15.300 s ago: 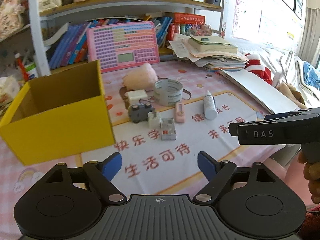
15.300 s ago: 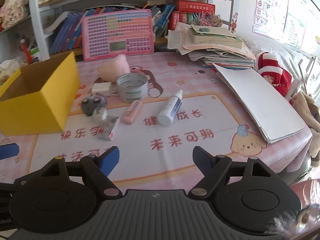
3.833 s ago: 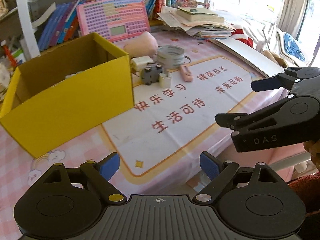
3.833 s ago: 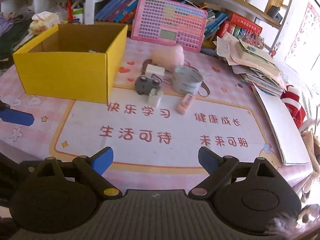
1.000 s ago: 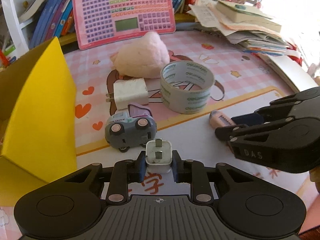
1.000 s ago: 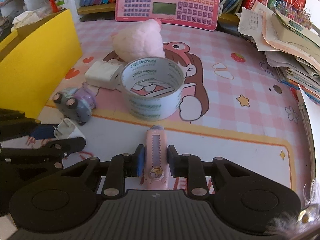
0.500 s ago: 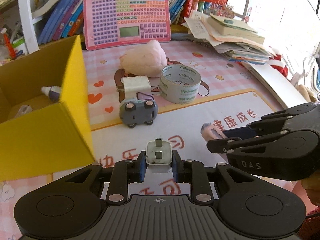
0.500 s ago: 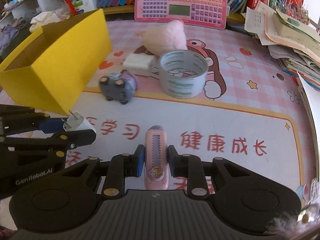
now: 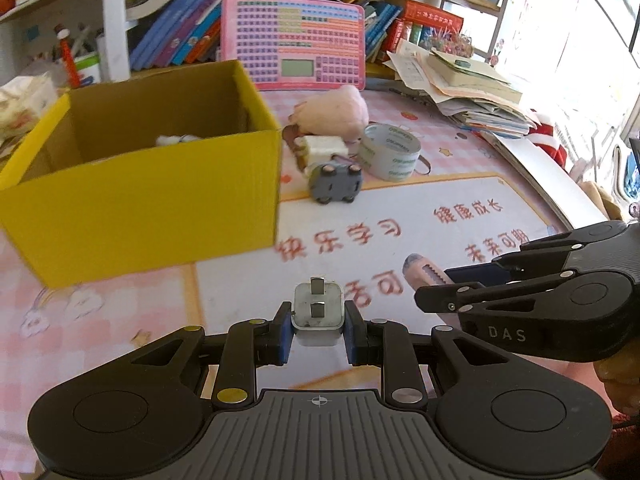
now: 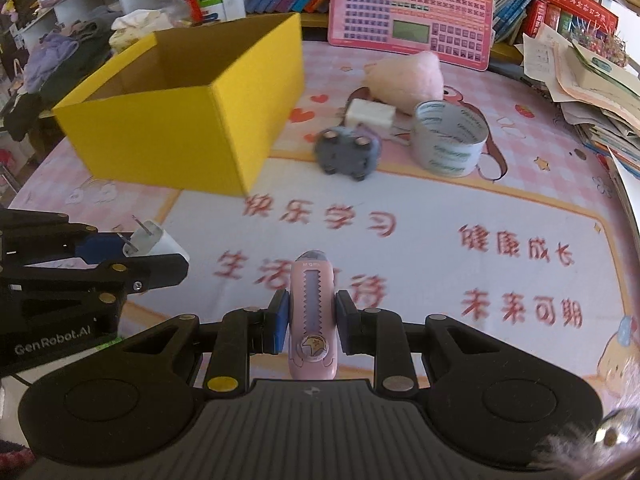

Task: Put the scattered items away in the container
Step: 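Carry the pink stick and charger plug toward the yellow box with both tools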

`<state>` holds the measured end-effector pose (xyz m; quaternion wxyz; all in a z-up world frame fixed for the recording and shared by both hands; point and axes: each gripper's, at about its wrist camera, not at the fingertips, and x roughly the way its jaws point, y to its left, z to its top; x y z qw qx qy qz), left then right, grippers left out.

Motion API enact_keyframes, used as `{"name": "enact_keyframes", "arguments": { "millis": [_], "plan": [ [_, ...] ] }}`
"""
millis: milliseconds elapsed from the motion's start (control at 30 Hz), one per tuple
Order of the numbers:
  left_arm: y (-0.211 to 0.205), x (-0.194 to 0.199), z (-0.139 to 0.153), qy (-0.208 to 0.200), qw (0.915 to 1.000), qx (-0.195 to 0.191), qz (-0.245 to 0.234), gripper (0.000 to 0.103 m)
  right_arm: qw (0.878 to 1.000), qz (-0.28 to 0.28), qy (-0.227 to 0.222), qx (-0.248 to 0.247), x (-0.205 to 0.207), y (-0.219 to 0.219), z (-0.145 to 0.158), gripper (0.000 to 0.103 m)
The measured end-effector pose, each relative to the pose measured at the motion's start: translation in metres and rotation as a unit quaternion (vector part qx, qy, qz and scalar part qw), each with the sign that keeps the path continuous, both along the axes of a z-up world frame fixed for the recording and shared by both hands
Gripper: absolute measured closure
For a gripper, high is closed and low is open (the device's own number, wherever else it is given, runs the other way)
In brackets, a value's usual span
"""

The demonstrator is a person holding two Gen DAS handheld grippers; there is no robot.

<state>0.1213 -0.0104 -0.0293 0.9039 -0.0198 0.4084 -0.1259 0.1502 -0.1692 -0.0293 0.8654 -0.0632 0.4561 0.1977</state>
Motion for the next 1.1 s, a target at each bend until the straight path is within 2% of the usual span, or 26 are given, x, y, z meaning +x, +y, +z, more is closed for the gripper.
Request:
{"name": "enact_keyframes", "arguments": {
  "millis": [200,500,1100],
  "plan": [
    [0.026,-0.023,0.006,-0.009,1.0000,-0.003,-0.001,0.079,1.000,-0.004,-0.004,0.000,-0.024,0.021,0.006,0.080],
    [0.066,-0.047,0.013,-0.025,0.9994,-0.014,0.020,0.079,1.000,0.021,-0.015,-0.003,-0.048,0.060,0.013,0.080],
    [0.125,-0.071,0.023,-0.052,0.9972,-0.016,0.051,0.079,0.997,0.073,-0.035,0.001,-0.066,0.126,0.018,0.080]
  ]
}}
